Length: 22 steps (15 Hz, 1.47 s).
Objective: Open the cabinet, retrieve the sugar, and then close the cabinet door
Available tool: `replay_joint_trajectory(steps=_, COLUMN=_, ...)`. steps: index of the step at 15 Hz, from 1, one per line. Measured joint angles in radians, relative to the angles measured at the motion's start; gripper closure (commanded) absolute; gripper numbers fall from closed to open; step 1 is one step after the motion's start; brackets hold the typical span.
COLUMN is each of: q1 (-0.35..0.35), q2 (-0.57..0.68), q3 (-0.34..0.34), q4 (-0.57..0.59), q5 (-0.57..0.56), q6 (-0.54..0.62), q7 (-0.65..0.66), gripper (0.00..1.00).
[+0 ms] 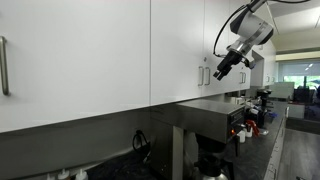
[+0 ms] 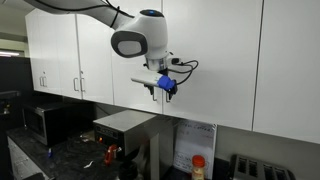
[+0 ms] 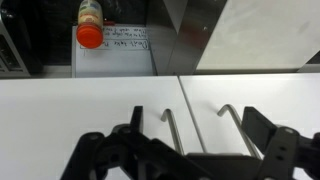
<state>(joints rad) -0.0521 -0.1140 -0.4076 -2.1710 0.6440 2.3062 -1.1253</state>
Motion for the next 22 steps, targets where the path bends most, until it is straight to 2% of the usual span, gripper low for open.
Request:
replay_joint_trajectory(steps=5, q1=-0.011, q2=0.012, q3=0.053, q4=0.002, q5=0.001, q6=0.098, q7=-0.003, gripper=0.00)
replay_joint_trajectory(steps=12, q1=-0.015, q2=0.012, q3=0.069, q4=0.002, q5=0.001, q6=0.146, q7=-0.012, gripper=0.01)
replay_joint_trajectory(steps=13, q1=-0.016, q2=0.013, q3=0.070, q4=0.002, q5=0.001, q6=0.149, q7=-0.013, gripper=0.26)
replay_joint_trajectory(steps=15, q1=-0.016, q2=0.014, q3=0.072, q4=0.002, q5=0.001, q6=0.159, q7=-0.014, gripper=0.30)
replay_joint_trajectory(steps=22, q1=-0.016, q2=0.017, q3=0.082, q4=0.002, q5=0.001, q6=0.173, q7=-0.017, gripper=0.79)
